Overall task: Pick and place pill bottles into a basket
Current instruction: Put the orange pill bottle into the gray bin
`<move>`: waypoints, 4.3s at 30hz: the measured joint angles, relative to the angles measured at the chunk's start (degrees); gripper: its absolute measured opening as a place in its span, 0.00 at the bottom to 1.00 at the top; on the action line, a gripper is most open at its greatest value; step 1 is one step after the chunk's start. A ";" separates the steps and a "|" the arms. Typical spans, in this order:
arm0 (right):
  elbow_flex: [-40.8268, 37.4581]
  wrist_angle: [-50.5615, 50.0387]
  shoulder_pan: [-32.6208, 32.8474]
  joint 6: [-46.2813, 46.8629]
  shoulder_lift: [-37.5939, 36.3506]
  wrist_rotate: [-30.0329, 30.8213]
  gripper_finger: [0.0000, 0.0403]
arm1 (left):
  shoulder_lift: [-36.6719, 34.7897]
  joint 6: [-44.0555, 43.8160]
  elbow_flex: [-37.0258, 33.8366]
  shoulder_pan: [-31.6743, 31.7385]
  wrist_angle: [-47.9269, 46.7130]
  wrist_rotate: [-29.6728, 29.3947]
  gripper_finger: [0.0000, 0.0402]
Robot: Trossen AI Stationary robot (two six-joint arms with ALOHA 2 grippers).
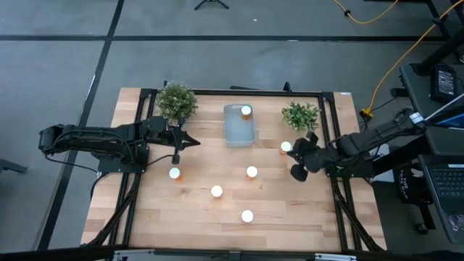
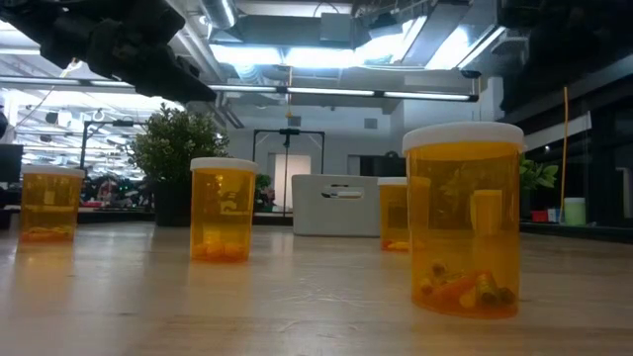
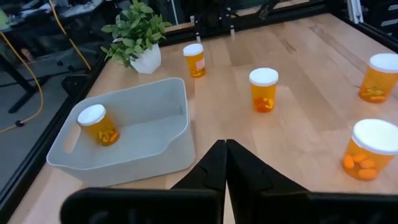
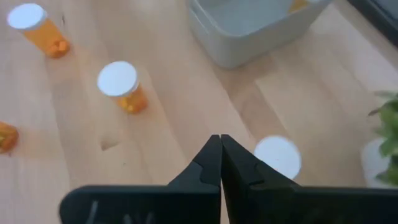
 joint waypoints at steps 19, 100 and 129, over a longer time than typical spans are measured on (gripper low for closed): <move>0.01 -6.00 11.51 24.99 9.93 7.84 0.07 | 0.02 -2.03 0.00 0.00 0.95 -0.02 0.01; -10.31 8.87 -11.35 29.16 15.80 2.84 0.65 | 0.07 -4.99 0.00 0.00 0.67 -0.02 0.01; -10.31 13.91 -16.42 18.96 18.86 1.06 0.65 | 0.07 -5.01 0.00 0.02 0.54 -0.02 0.02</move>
